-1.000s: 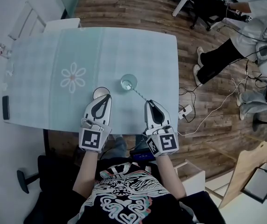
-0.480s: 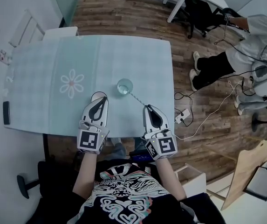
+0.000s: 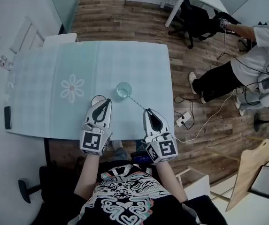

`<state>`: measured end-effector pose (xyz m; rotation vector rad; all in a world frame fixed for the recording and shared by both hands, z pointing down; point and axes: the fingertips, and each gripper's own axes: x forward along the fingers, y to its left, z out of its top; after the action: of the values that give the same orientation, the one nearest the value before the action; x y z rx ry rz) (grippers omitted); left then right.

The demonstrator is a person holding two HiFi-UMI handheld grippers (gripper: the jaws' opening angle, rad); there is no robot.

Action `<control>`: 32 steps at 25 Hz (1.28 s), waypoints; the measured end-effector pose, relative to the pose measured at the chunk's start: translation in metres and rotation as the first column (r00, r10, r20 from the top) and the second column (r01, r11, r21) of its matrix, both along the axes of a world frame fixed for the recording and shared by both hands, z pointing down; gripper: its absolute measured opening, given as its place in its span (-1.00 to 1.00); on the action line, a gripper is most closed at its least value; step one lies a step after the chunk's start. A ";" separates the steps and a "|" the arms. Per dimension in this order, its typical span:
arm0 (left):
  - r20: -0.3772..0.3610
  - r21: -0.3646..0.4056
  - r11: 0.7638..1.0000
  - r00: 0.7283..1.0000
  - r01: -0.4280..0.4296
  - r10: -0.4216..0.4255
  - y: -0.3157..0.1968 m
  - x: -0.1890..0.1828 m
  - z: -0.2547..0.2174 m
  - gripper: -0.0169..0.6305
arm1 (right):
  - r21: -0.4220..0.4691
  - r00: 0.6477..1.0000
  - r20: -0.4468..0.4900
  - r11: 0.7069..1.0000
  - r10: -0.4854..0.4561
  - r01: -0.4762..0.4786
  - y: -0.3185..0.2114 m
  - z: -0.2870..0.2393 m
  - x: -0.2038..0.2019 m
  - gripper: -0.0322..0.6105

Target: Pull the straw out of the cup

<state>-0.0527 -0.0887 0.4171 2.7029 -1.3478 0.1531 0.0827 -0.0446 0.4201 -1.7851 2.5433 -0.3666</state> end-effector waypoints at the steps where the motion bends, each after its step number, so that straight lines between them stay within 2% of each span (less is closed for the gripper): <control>1: 0.001 0.002 1.000 1.000 -0.001 0.001 -0.001 0.000 -0.002 -0.97 | 0.000 1.000 0.000 1.000 0.002 -0.002 0.000 -0.001 0.000 -0.79; 25: -0.004 0.029 0.999 0.999 -0.039 0.039 -0.002 0.018 -0.015 -0.97 | 0.029 0.998 0.034 0.999 0.044 -0.045 0.008 -0.018 0.017 -0.79; 32: -0.008 0.041 0.999 0.999 -0.032 0.032 -0.002 0.013 -0.021 -0.97 | 0.044 0.999 0.045 0.999 0.028 -0.030 0.007 -0.025 0.012 -0.79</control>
<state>-0.0397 -0.0908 0.3956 2.7561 -1.3205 0.1172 0.0944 -0.0376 0.3955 -1.7758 2.4733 -0.3419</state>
